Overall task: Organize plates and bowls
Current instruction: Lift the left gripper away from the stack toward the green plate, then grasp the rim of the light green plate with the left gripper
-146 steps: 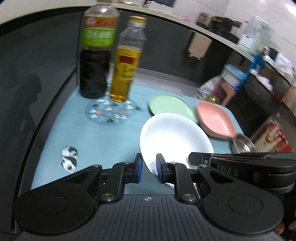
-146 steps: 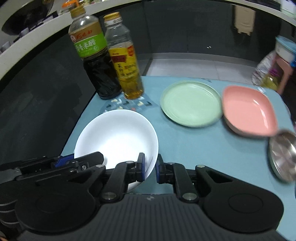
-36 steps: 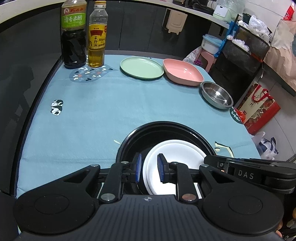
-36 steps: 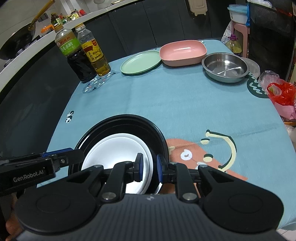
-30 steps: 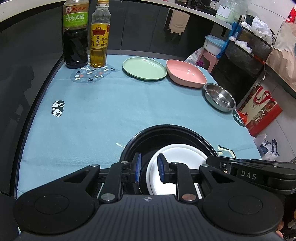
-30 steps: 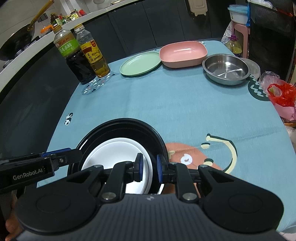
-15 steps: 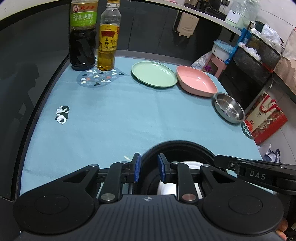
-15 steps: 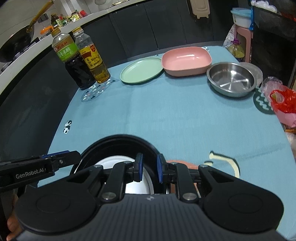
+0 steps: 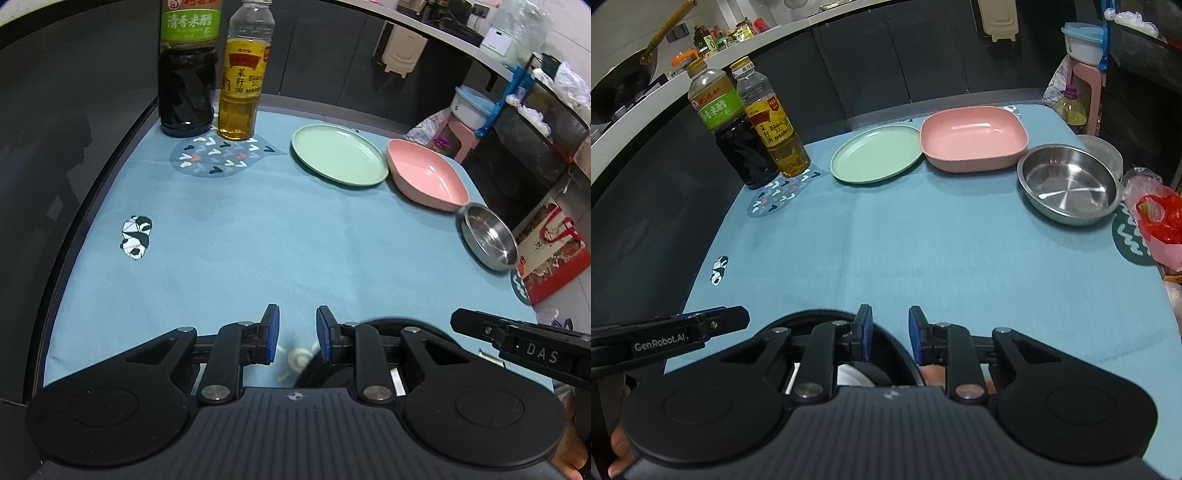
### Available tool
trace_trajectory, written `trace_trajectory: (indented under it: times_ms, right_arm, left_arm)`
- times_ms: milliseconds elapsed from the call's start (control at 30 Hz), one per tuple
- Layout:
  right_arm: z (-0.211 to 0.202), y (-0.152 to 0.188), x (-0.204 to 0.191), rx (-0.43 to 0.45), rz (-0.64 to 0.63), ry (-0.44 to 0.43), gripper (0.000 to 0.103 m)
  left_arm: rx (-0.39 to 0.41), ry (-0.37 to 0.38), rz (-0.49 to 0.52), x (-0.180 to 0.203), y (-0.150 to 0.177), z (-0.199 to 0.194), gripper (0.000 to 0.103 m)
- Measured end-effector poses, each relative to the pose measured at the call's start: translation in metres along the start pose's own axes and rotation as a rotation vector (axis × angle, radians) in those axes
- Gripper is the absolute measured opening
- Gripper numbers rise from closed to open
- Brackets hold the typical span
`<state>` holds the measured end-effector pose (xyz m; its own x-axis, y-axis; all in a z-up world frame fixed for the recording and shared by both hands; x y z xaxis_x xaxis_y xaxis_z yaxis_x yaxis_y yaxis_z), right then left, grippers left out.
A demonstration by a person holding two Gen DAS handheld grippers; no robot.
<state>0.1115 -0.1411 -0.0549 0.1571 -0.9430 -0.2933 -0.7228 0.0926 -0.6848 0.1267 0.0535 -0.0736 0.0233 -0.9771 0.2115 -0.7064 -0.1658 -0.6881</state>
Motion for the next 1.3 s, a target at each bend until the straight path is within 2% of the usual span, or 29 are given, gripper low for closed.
trace_trajectory:
  times_ms: [233, 533, 800, 967, 1300]
  right_arm:
    - [0.012, -0.018, 0.005, 0.008, 0.002, 0.005, 0.022]
    - [0.042, -0.056, 0.009, 0.023, 0.008, 0.009, 0.022]
    - [0.075, -0.079, 0.017, 0.001, 0.040, -0.025, 0.022]
    - [0.100, -0.089, 0.027, -0.009, 0.114, -0.052, 0.025]
    - [0.135, -0.097, 0.033, -0.018, 0.225, -0.054, 0.030]
  left_arm:
    - [0.046, -0.009, -0.047, 0.001, -0.027, 0.023, 0.027]
    - [0.072, -0.031, -0.129, 0.004, -0.073, 0.087, 0.030]
    - [0.089, -0.058, -0.207, -0.009, -0.103, 0.134, 0.035]
    - [0.064, -0.060, -0.265, -0.016, -0.108, 0.160, 0.035]
    - [0.067, -0.056, -0.304, -0.023, -0.110, 0.183, 0.037]
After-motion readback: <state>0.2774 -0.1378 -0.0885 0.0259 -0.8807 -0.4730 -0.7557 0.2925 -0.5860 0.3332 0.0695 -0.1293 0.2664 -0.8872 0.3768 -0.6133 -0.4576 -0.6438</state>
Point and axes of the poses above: each gripper's, at about its wrist camera, not at the fingertips, and z roughly the way its jaws point, x to its right, y to its underside, the point moved 4 cm from there along z, roughly the way its jaws point, and after that the axes turned 8 degrees about x, right-handed, at the moved point
